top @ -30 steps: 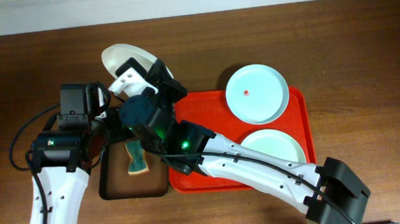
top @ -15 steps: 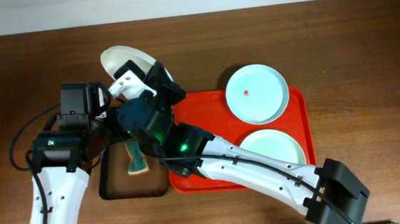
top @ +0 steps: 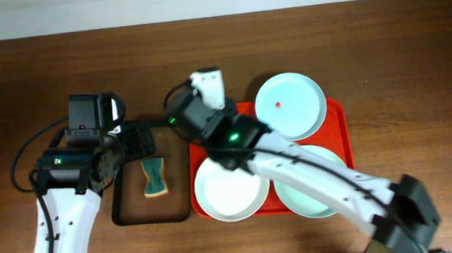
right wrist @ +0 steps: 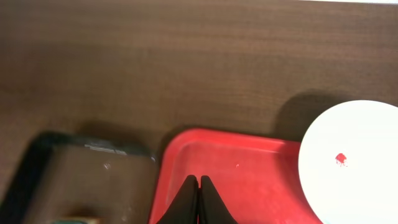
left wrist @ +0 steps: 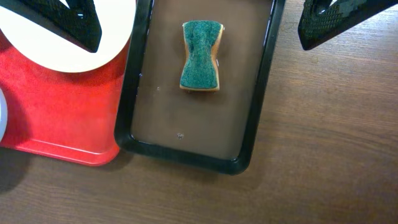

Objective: Clean dirty plates on tray and stack at the side

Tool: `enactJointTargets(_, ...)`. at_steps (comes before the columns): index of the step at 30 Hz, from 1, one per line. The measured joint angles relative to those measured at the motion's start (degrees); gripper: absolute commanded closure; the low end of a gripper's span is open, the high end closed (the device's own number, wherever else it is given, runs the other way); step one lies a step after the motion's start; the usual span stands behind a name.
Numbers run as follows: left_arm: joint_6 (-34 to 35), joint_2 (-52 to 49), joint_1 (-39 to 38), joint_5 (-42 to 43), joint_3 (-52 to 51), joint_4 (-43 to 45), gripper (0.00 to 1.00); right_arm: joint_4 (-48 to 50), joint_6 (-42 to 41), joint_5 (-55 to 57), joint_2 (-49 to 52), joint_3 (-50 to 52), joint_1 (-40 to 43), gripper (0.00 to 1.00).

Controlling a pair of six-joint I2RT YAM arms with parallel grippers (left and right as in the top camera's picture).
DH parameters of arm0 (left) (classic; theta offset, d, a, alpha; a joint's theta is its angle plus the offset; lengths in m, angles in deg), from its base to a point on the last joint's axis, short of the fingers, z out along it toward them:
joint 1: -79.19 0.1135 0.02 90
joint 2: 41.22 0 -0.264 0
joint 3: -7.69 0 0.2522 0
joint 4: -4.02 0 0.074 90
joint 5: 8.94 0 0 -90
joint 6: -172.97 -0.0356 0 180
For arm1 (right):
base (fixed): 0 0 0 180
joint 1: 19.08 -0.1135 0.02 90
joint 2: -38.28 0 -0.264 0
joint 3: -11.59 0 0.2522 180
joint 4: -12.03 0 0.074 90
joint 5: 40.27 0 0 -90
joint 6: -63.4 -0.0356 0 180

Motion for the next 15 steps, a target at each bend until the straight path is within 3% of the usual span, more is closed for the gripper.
enactJointTargets(3,0.0,0.0,0.0,0.0,0.0,0.0,0.01,-6.5,0.1,-14.3,-4.3,-0.3,7.8,0.63)
enactJointTargets(5,0.0,0.0,0.0,0.0,0.0,0.0,0.01,-16.9,0.2,-23.0,-4.2,-0.2,15.1,0.56)
enactJointTargets(9,0.0,0.0,0.0,0.0,0.0,0.1,0.01,-28.1,3.3,-27.6,-3.9,0.4,21.1,0.54)
enactJointTargets(12,0.0,0.0,0.0,0.0,0.0,0.2,0.01,-25.8,6.4,-28.7,-2.3,7.5,20.7,0.6)
enactJointTargets(15,0.0,0.0,0.0,0.0,0.0,0.1,0.01,-17.2,7.1,-30.7,-0.8,18.0,20.7,0.62)
